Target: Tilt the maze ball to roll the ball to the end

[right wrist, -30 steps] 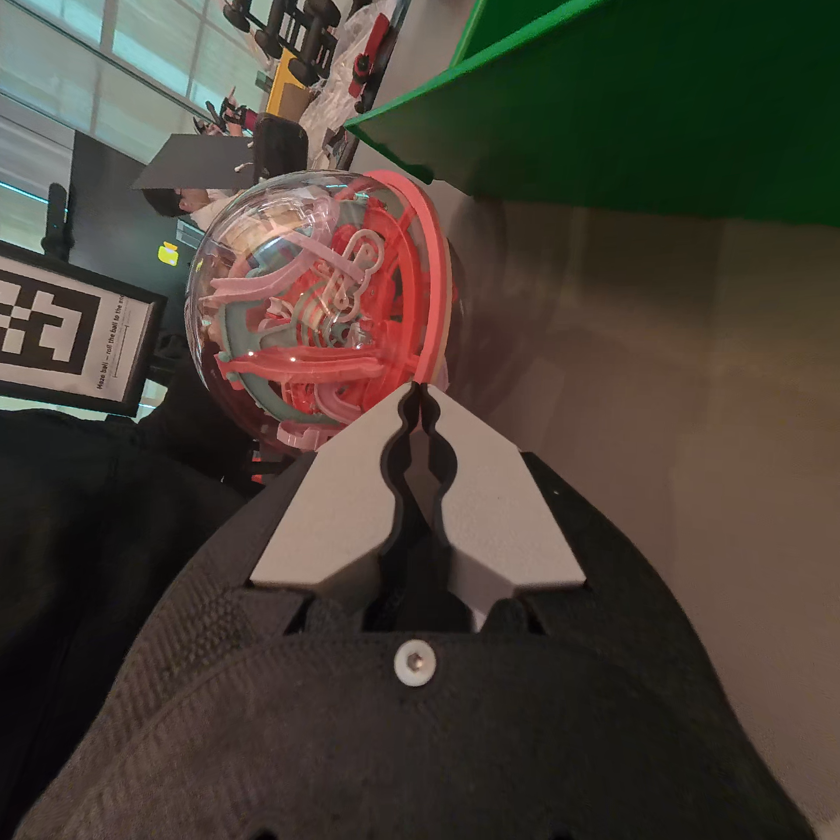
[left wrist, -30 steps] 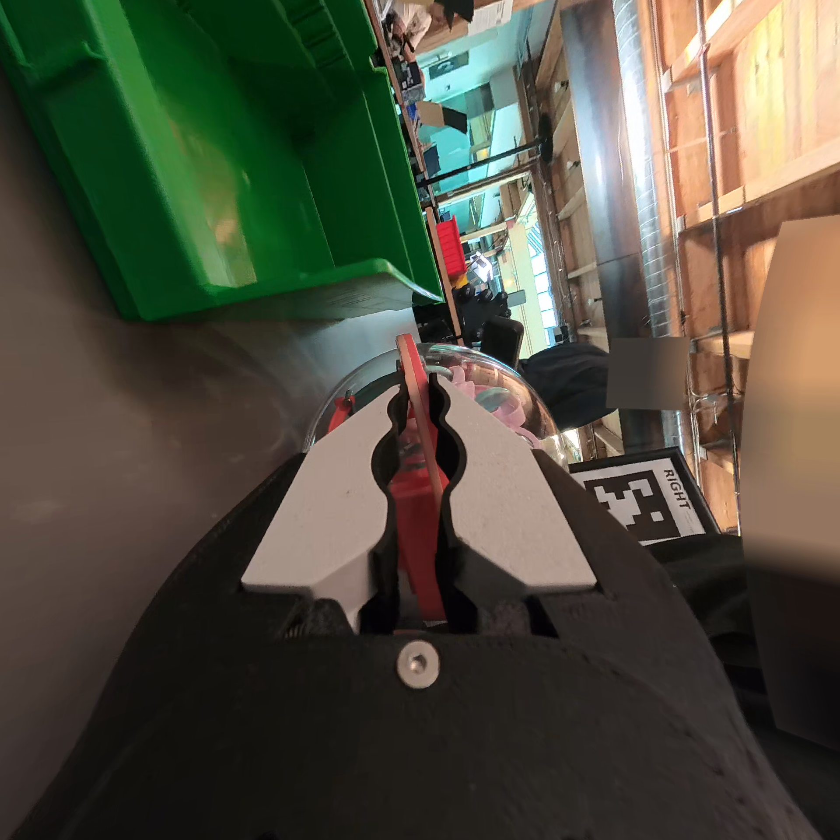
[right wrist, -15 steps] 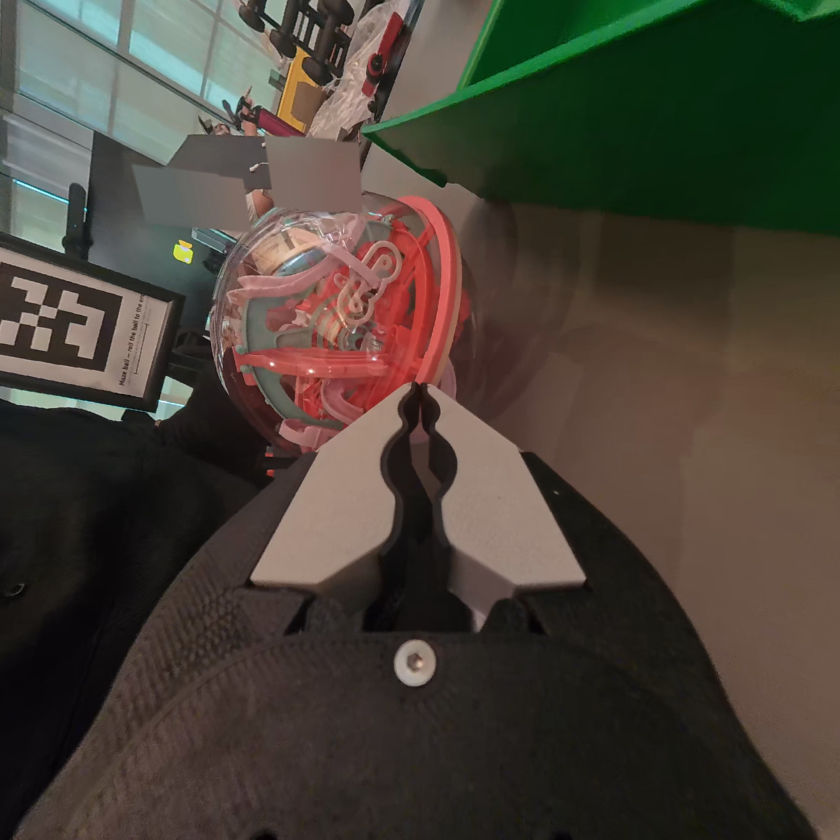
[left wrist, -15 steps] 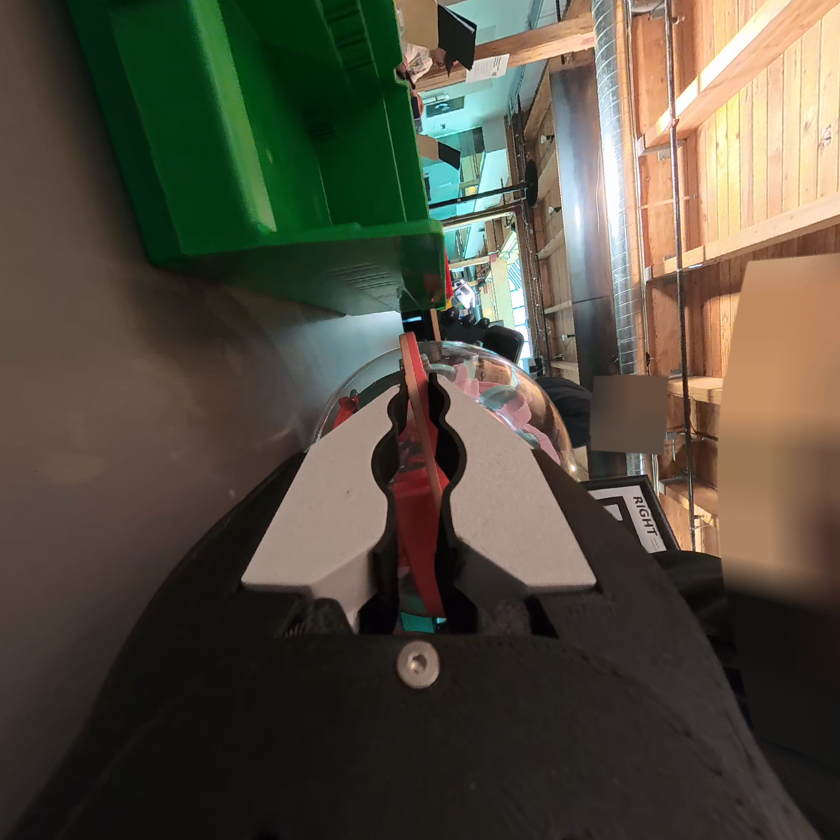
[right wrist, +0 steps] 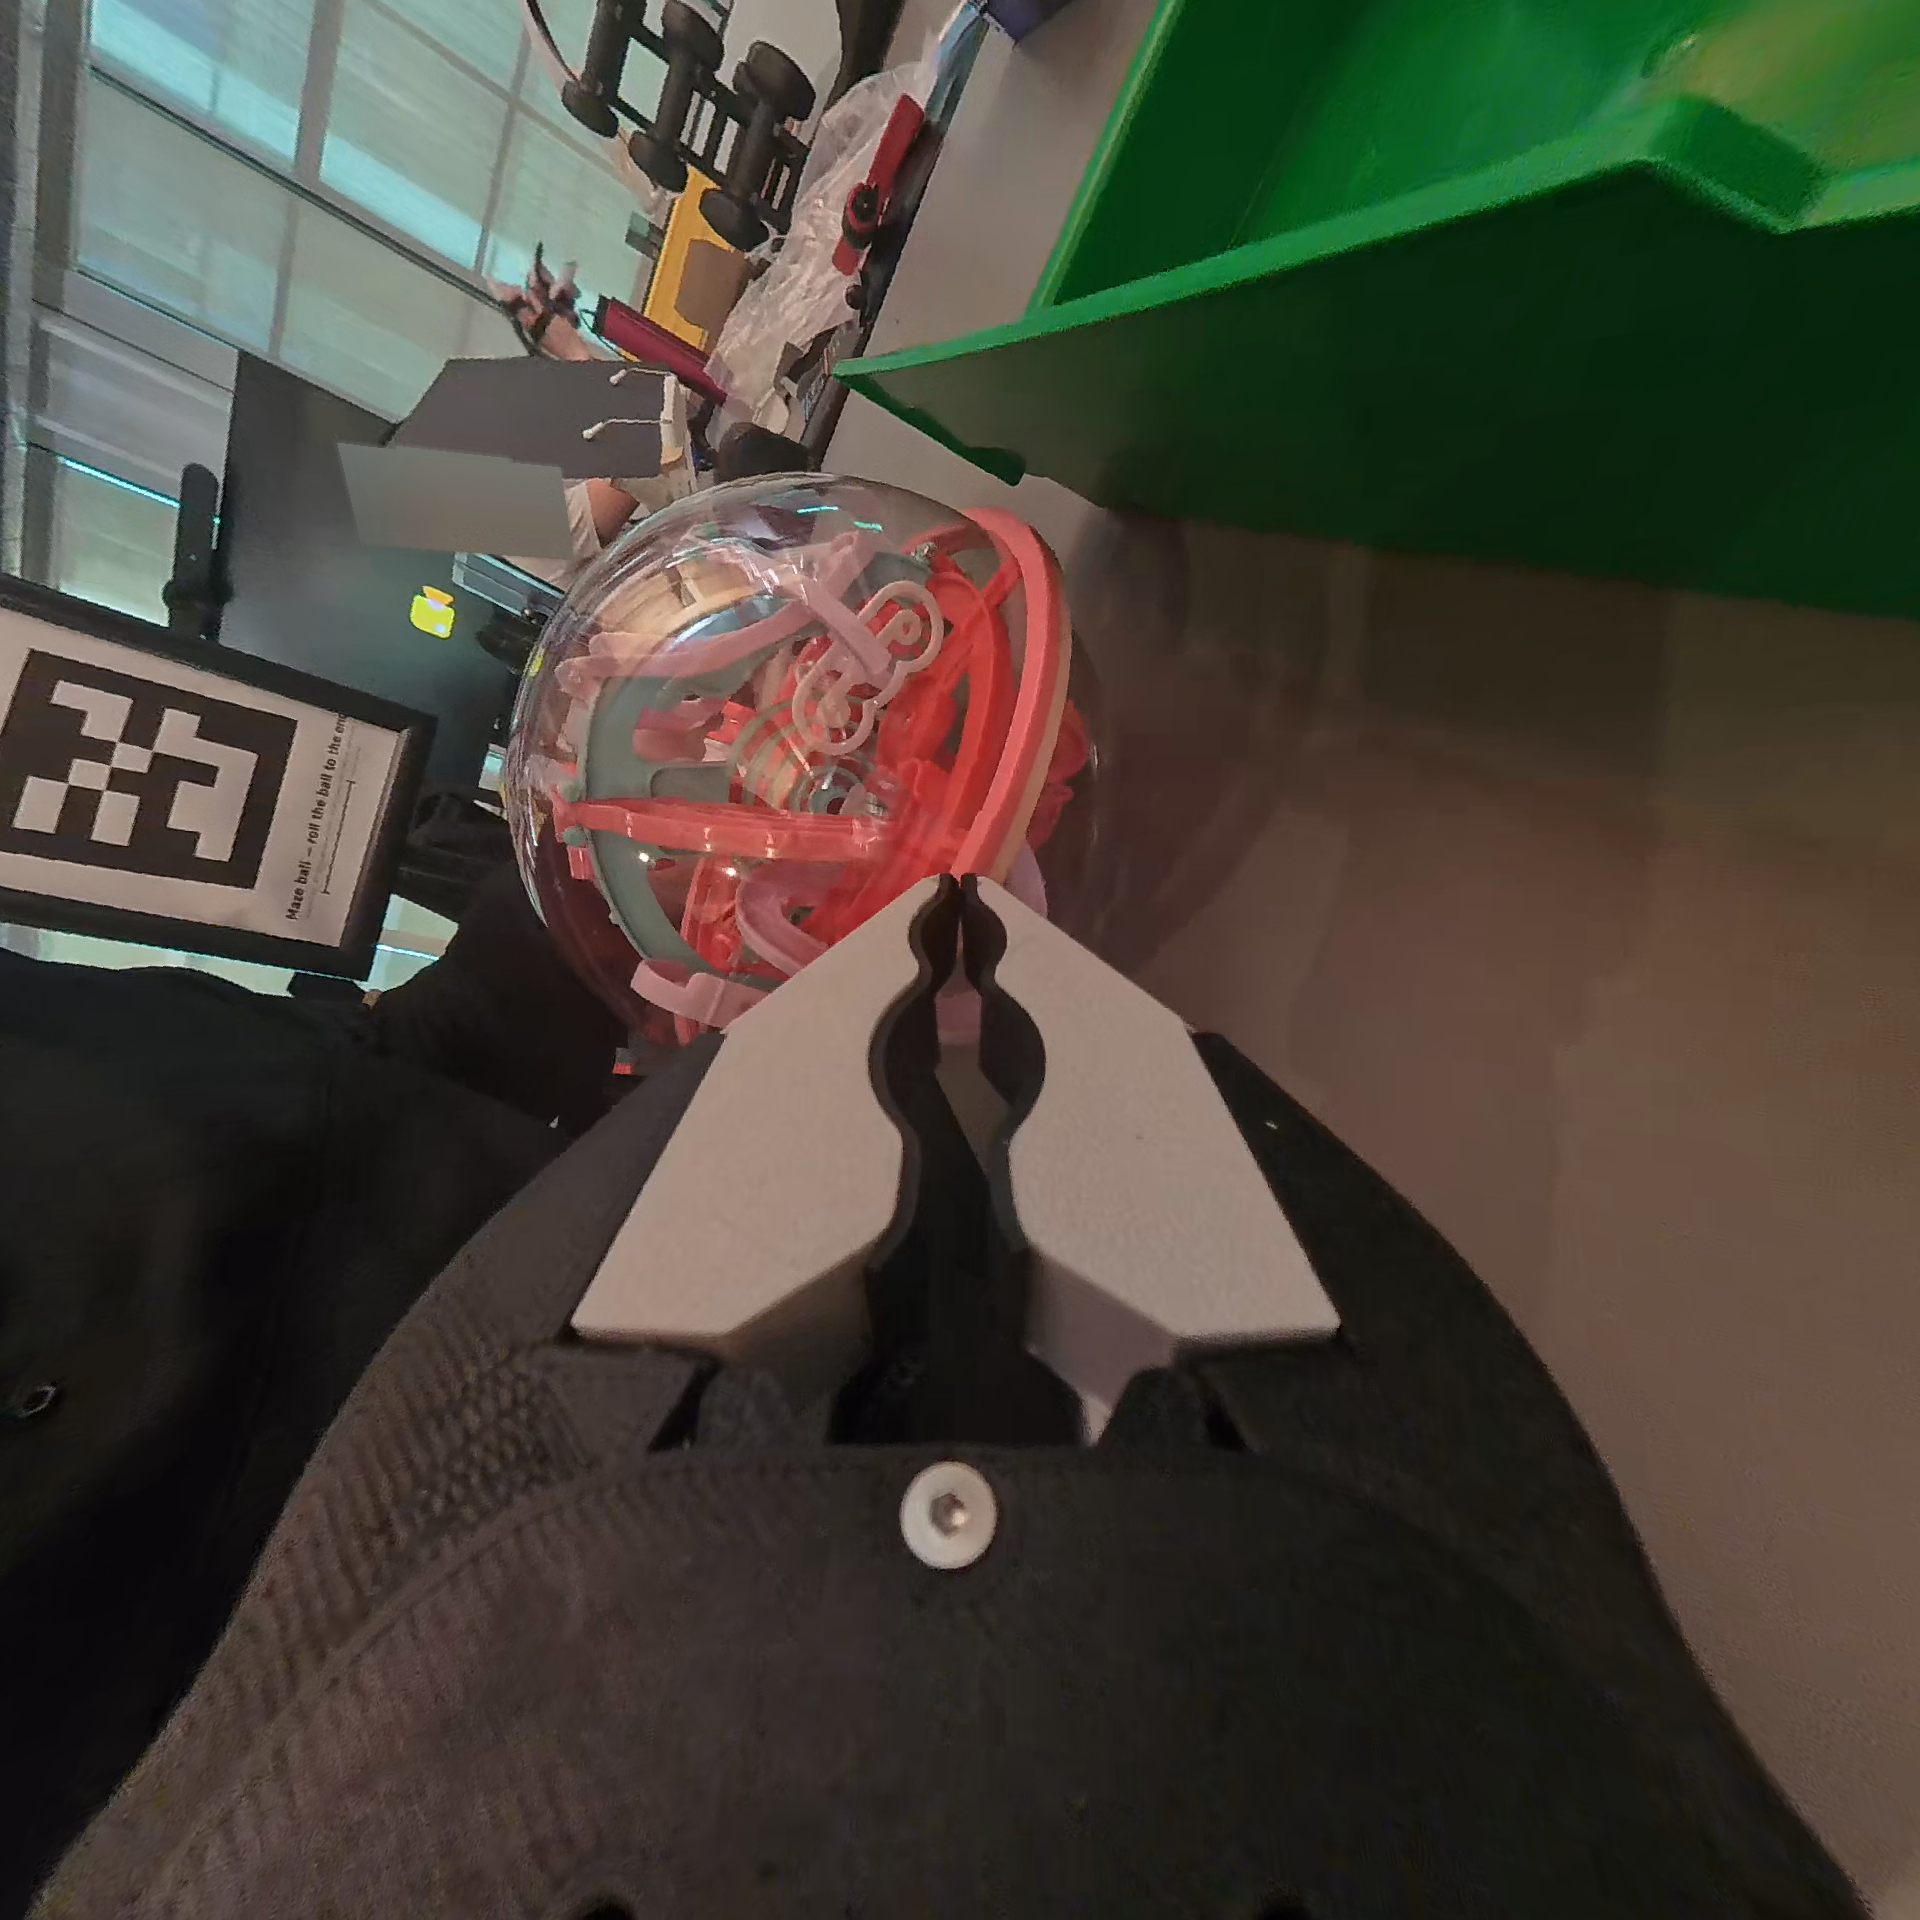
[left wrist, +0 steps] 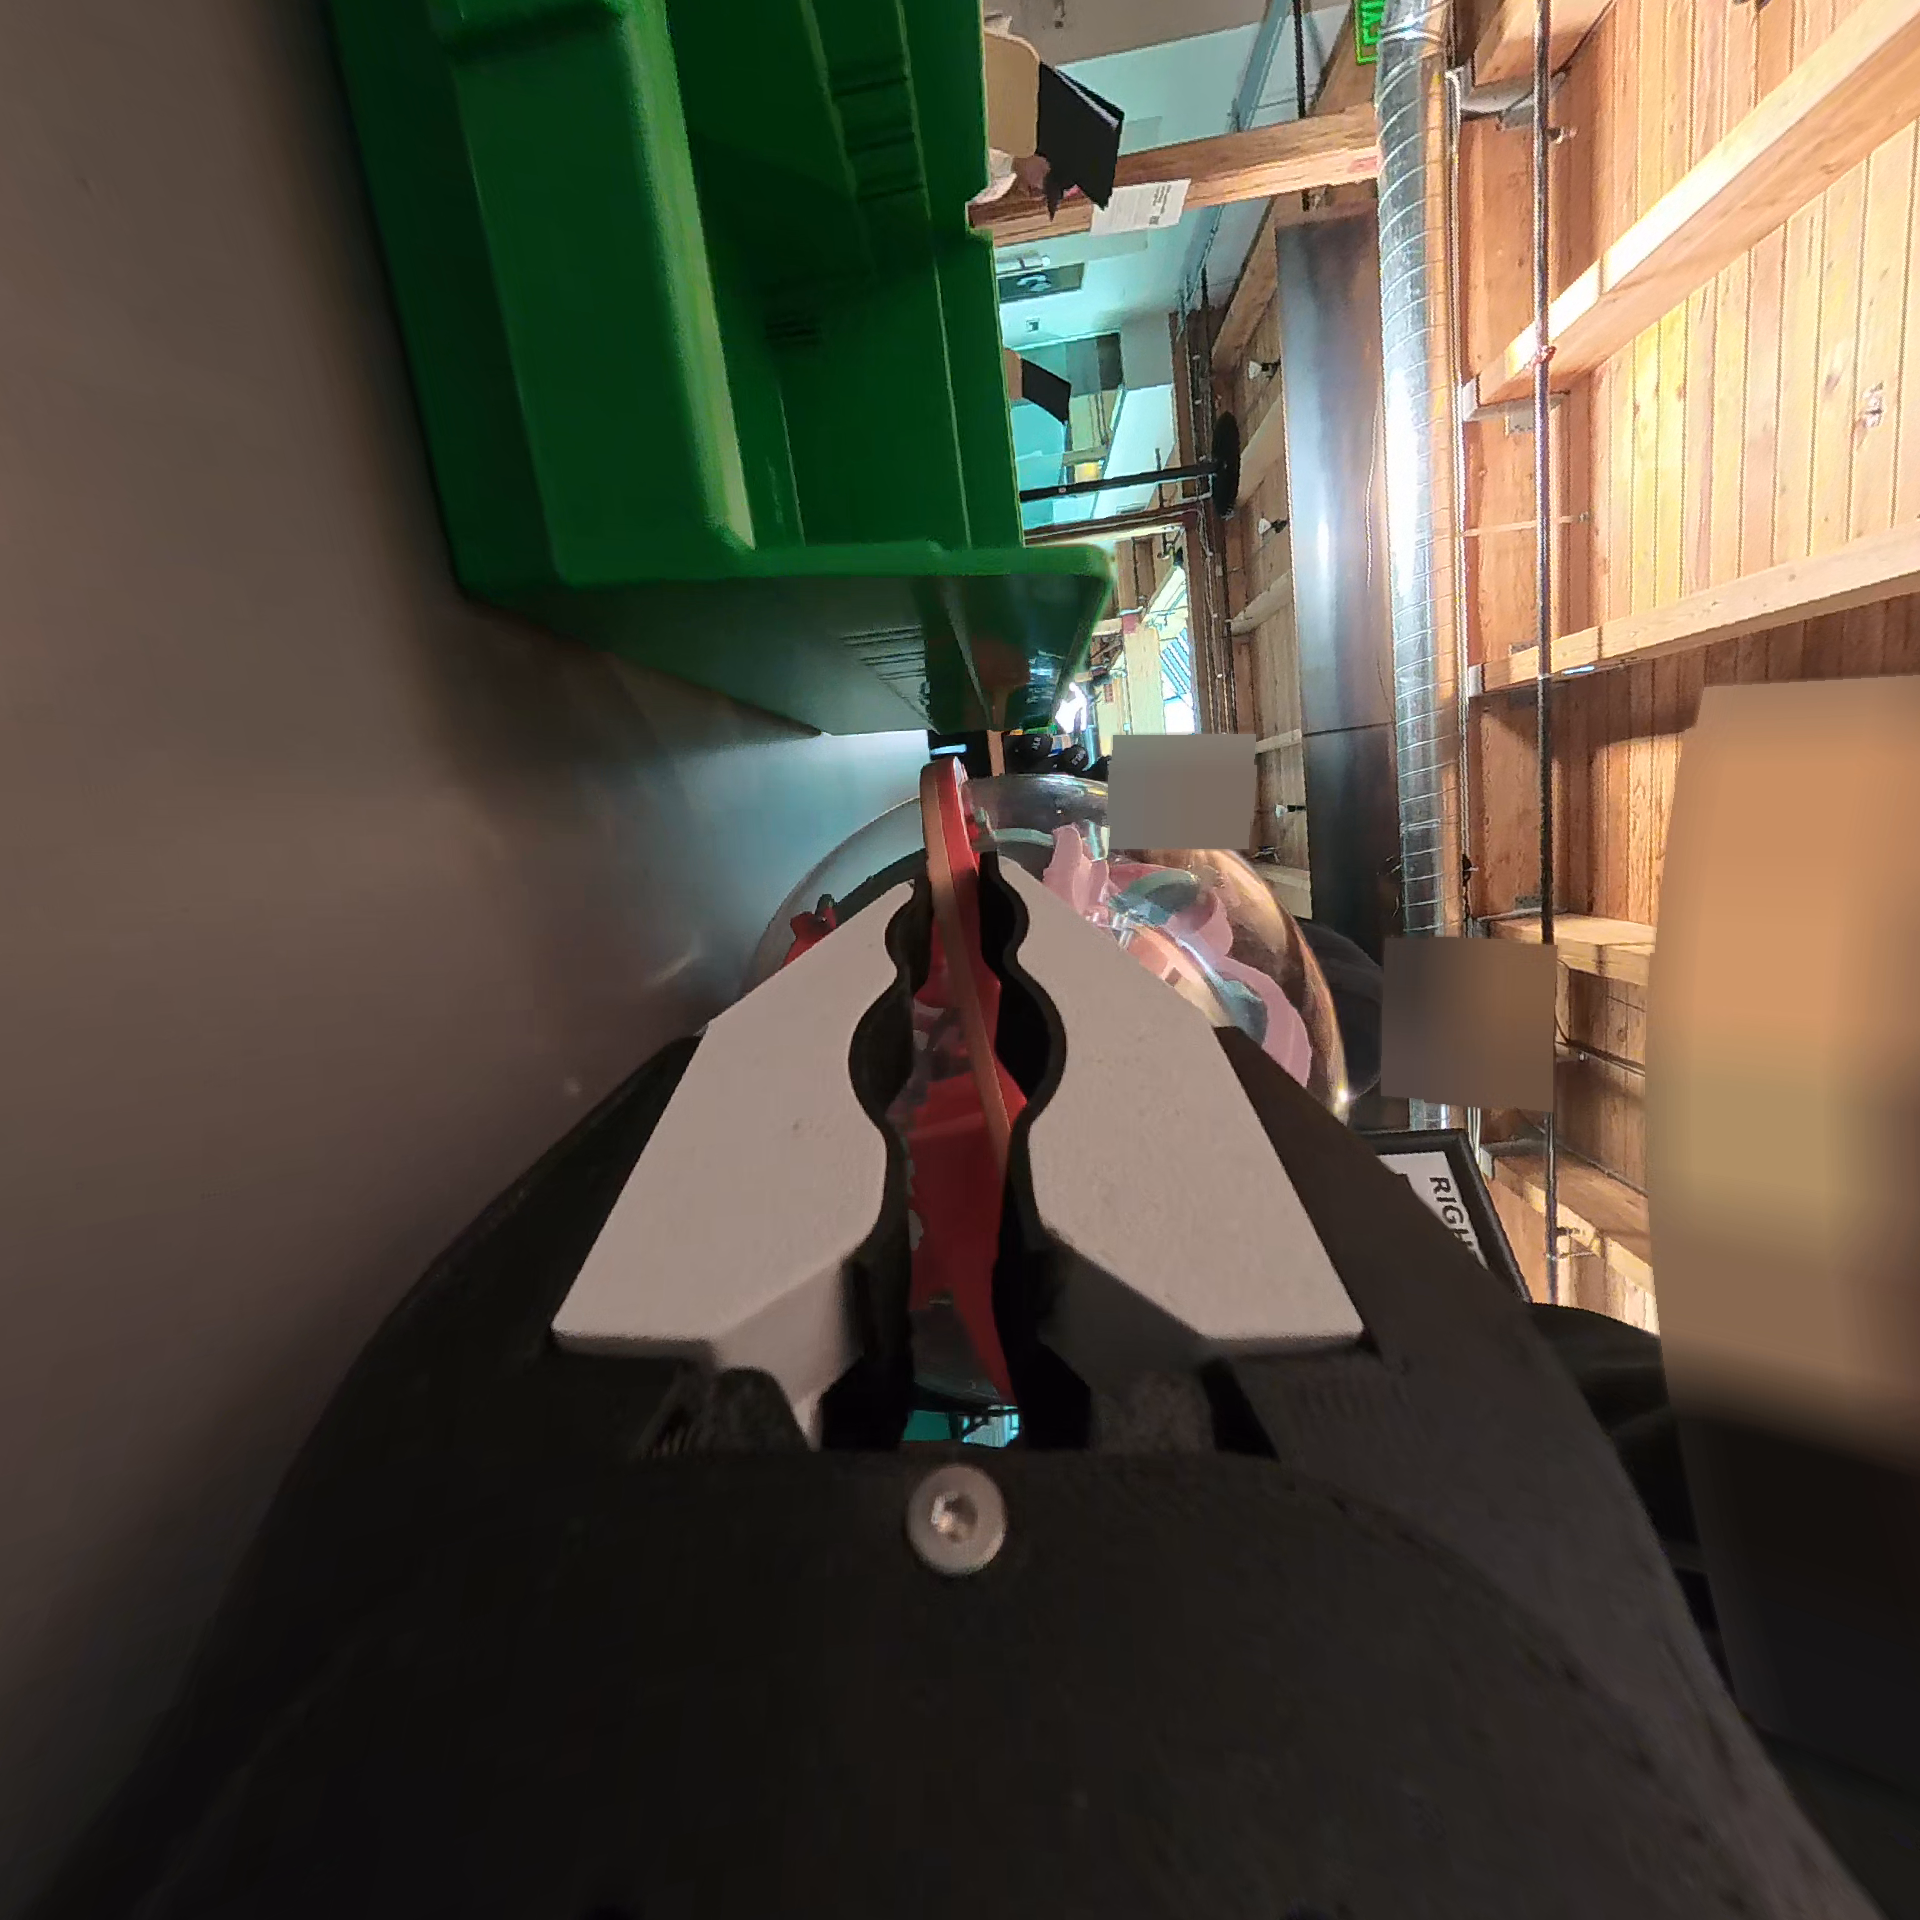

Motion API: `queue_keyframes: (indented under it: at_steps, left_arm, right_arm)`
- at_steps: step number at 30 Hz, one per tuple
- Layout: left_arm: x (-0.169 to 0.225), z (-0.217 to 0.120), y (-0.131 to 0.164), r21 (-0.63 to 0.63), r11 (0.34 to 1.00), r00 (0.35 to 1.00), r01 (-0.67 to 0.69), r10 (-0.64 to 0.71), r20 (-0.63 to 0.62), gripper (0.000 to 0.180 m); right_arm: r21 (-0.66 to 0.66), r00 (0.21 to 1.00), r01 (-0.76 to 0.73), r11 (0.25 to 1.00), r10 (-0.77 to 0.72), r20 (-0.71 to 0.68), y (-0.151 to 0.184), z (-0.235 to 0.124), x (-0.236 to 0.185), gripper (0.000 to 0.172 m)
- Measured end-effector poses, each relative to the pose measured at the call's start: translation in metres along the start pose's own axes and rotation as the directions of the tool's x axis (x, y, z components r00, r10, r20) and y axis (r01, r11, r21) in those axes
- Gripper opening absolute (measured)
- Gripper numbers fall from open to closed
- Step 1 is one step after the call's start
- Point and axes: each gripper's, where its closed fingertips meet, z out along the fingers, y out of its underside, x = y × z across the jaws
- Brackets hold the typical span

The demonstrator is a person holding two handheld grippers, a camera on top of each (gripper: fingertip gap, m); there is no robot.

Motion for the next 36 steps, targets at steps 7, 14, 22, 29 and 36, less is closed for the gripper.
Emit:
queue_keyframes:
  at_steps: [7,14,22,29,36]
  left_arm:
    - [0.010,0.002,0.001,-0.031,0.995,0.995,-0.095,0.096,0.025,0.007]
    - [0.017,0.001,0.001,-0.075,0.990,0.993,-0.117,0.116,-0.007,0.006]
    - [0.020,0.002,-0.001,-0.146,0.975,0.986,-0.165,0.169,0.011,0.006]
    - [0.025,0.008,0.000,-0.179,0.964,0.978,-0.199,0.207,0.029,0.007]
    - [0.032,0.014,0.002,-0.209,0.947,0.966,-0.243,0.256,0.039,0.006]
  right_arm:
    - [0.027,1.000,0.011,1.000,-0.010,-0.014,0.007,-0.001,0.003,0.000]
    - [0.058,0.999,0.028,0.998,-0.026,-0.046,0.017,0.003,0.001,0.000]
    - [0.095,0.999,0.016,0.995,-0.011,-0.051,0.025,0.007,-0.001,0.000]
    - [0.085,0.999,0.006,0.996,-0.003,-0.032,0.028,0.007,0.004,0.000]
    - [0.053,0.998,0.036,0.998,-0.033,-0.060,0.033,0.005,0.008,0.000]
